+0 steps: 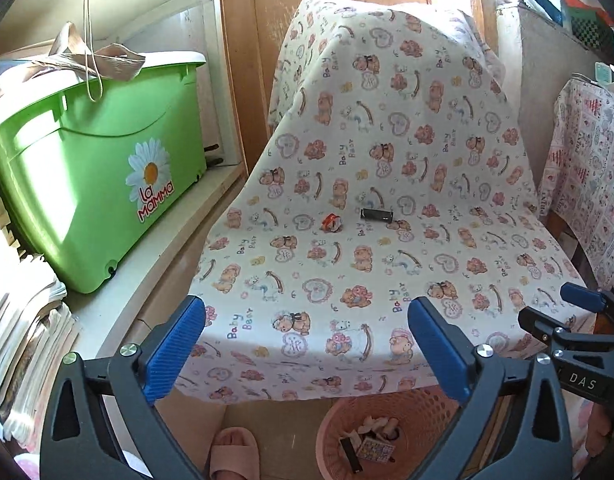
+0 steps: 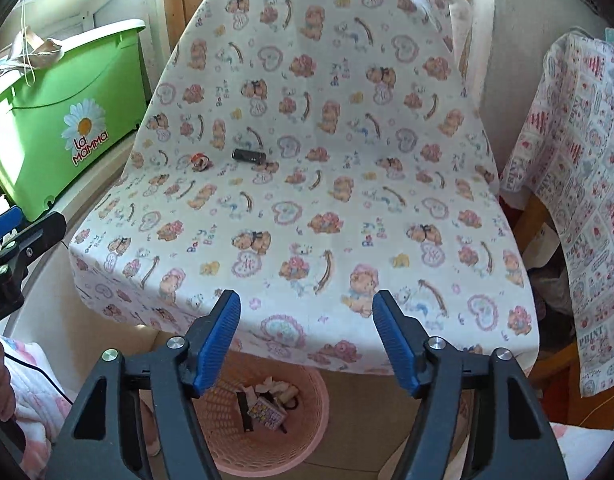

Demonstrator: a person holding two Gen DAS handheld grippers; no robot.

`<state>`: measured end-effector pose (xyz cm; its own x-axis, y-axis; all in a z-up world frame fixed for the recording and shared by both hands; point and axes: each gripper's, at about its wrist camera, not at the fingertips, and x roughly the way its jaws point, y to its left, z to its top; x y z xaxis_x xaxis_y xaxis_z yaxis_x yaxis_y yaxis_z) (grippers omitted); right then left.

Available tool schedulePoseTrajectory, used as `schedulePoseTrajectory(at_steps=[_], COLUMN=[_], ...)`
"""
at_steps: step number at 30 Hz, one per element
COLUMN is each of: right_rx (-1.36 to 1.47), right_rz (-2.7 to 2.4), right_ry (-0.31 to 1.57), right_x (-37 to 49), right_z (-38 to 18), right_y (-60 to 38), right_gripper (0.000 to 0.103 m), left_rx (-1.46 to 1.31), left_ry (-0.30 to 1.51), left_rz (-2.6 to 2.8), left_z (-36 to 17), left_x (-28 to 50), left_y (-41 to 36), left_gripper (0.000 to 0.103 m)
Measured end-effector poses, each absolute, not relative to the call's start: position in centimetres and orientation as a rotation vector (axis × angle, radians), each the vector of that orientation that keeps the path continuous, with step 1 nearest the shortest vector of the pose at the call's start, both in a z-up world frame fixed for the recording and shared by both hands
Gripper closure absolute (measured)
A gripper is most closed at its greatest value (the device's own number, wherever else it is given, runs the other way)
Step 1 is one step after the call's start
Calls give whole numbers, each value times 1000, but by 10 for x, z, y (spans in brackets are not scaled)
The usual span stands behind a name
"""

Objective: Collect trash
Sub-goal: 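Raise both grippers back toward the black tube and red clip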

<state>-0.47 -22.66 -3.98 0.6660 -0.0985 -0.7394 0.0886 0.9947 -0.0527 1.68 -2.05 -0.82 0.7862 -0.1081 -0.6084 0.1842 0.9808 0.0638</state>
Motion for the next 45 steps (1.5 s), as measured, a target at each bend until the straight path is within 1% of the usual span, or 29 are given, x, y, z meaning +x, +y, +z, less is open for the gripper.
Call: schedulePoseTrajectory(at_steps=[4, 9, 13, 17, 22, 28, 31, 37, 45], right_rx=[-42, -26, -7, -35, -77, 20, 35, 125, 140], right_rz=[-164, -136, -106, -99, -112, -145, -133, -77, -55], right_ry=[762, 699, 652, 614, 617, 699, 717, 777, 842], right_x=[-6, 5, 21, 34, 52, 75, 88, 114, 153], right_z=[-27, 3, 28, 39, 26, 0, -4, -14, -31], right_y=[-231, -242, -251, -259, -272, -298, -301, -307, -303], right_gripper=[23, 17, 16, 16, 16, 16, 16, 16, 16], left_rx=[104, 65, 54, 33, 16, -18, 84, -2, -42], left_ry=[682, 678, 753, 740, 713, 831, 873, 886, 908], left_rz=[-126, -124, -141, -138, -115, -102, -96, -124, -126], left_z=[-3, 26, 31, 30, 14, -28, -41, -46, -53], left_x=[30, 62, 101, 122, 138, 165, 183, 199, 225], left_y=[-15, -6, 3, 13, 23, 29, 20, 34, 43], left_gripper=[2, 1, 1, 1, 1, 1, 1, 1, 1])
